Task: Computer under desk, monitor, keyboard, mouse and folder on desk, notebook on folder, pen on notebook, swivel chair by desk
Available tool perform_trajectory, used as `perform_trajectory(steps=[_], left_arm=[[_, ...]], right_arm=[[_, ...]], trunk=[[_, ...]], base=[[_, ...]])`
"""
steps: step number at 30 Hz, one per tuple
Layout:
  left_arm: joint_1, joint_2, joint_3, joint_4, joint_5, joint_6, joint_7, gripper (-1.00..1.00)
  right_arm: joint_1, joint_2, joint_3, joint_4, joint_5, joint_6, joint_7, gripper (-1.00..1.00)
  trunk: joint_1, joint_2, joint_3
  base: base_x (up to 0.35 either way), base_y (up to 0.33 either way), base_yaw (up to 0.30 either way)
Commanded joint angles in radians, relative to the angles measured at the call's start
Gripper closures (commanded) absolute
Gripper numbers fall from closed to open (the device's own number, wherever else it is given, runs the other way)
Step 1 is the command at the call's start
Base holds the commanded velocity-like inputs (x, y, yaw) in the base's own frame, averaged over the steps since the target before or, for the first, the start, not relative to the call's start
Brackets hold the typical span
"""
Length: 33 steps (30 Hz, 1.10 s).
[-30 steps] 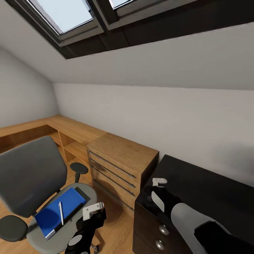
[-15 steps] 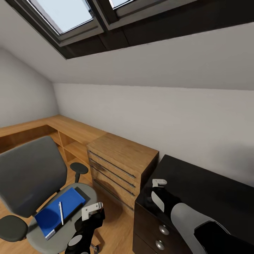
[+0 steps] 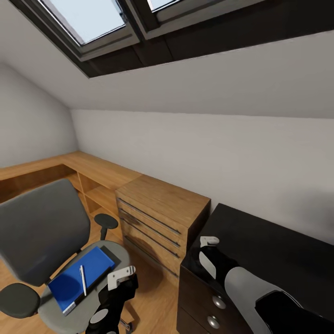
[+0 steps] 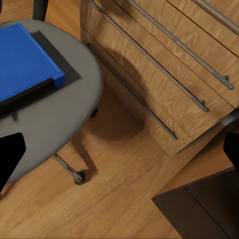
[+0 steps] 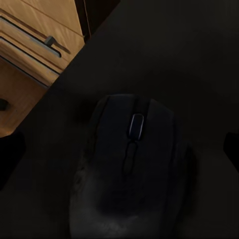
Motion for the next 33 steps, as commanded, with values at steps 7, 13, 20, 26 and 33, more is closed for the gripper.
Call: perform_trajectory(steps=[7, 13, 20, 26, 33], left_arm=[[-0.001, -0.001, -0.001, -0.004, 0.001, 0.007, 0.006, -1.00], [-0.001, -0.001, -0.002, -0.006, 0.001, 0.007, 0.006, -1.00], [-0.001, -0.001, -0.001, -0.006, 0.001, 0.007, 0.006, -1.00], [-0.001, -0.001, 0.000, -0.006, 0.001, 0.007, 0.006, -1.00], [-0.001, 0.000, 0.000, -0.006, 0.001, 0.007, 0.006, -1.00]], right_arm=[[-0.001, -0.002, 0.007, -0.002, -0.009, 0.005, -0.007, -1.00], [-0.001, -0.002, -0.002, 0.000, -0.009, 0.005, -0.008, -1.00], [-0.001, -0.002, -0.007, 0.001, -0.009, 0.006, -0.009, -1.00], [-0.001, -0.002, -0.007, 0.001, -0.009, 0.007, -0.009, -1.00], [-0.001, -0.002, -0.007, 0.001, -0.009, 0.007, -0.010, -1.00]], trunk=[[0.004, -0.008, -0.004], [0.015, -0.029, -0.014], [0.027, -0.050, -0.023], [0.031, -0.057, -0.026], [0.031, -0.057, -0.026]], base=[[0.000, 0.003, 0.000], [0.000, 0.000, 0.000], [0.000, 0.000, 0.000], [0.000, 0.000, 0.000], [0.000, 0.000, 0.000]])
